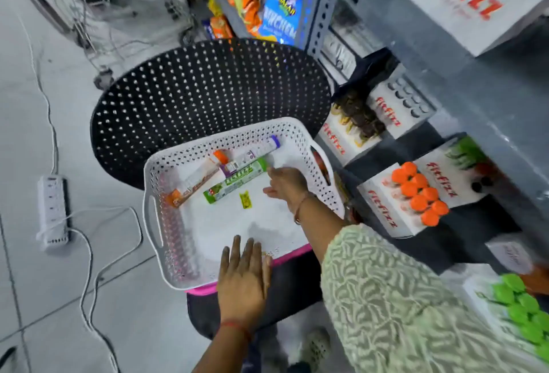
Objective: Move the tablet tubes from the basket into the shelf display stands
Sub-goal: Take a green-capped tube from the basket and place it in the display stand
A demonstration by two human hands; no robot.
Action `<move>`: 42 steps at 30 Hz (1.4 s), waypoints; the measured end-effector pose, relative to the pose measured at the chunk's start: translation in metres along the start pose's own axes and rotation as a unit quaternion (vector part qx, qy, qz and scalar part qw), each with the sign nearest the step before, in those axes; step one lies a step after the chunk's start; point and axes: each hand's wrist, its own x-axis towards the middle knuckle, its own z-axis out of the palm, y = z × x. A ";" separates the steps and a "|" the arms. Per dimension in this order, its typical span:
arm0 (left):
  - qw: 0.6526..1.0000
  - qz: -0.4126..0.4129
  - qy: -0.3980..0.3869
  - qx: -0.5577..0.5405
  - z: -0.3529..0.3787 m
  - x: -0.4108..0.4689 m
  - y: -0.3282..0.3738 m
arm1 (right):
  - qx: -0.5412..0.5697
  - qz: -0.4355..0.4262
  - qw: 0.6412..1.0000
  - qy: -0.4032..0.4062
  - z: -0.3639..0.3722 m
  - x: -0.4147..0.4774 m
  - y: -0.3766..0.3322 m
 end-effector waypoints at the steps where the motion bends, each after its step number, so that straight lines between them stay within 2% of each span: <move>1: 1.000 0.010 0.021 0.014 0.006 0.000 -0.003 | 0.011 -0.001 1.000 -0.002 0.009 0.012 -0.002; 5: 0.997 0.028 0.061 0.030 0.015 0.005 -0.009 | 0.012 -0.018 0.999 0.045 0.037 0.049 -0.004; 9: 0.997 0.041 0.055 0.045 0.017 0.001 -0.011 | 0.056 -0.027 0.994 0.086 0.038 0.068 0.010; 15: 1.000 0.000 0.006 0.029 0.008 0.006 -0.004 | 0.193 -0.077 0.969 0.132 -0.014 -0.002 0.012; 19: 1.000 -0.017 -0.001 0.019 0.008 0.005 -0.004 | 0.200 -0.153 0.953 0.166 -0.067 -0.063 0.013; 21: 1.000 -0.010 -0.006 -0.007 0.006 0.007 0.009 | 0.197 -0.203 0.936 0.208 -0.104 -0.103 0.016; 23: 0.999 0.028 -0.006 -0.025 0.004 0.018 0.033 | 0.184 -0.252 0.915 0.258 -0.143 -0.144 0.018; 28: 0.970 0.228 0.027 -0.080 -0.012 0.048 0.156 | 0.145 -0.288 0.868 0.377 -0.245 -0.250 0.020; 33: 0.892 0.429 0.045 -0.137 -0.024 0.027 0.291 | 0.078 -0.286 0.824 0.483 -0.326 -0.348 0.026; 37: 0.835 0.527 0.038 -0.157 -0.023 -0.017 0.367 | 0.022 -0.274 0.797 0.538 -0.383 -0.413 0.027; 39: 0.821 0.551 0.015 -0.149 -0.013 -0.032 0.384 | -0.076 -0.249 0.782 0.566 -0.405 -0.436 0.020; 42: 0.819 0.563 0.004 -0.109 0.003 -0.040 0.390 | -0.245 -0.200 0.748 0.584 -0.435 -0.456 0.008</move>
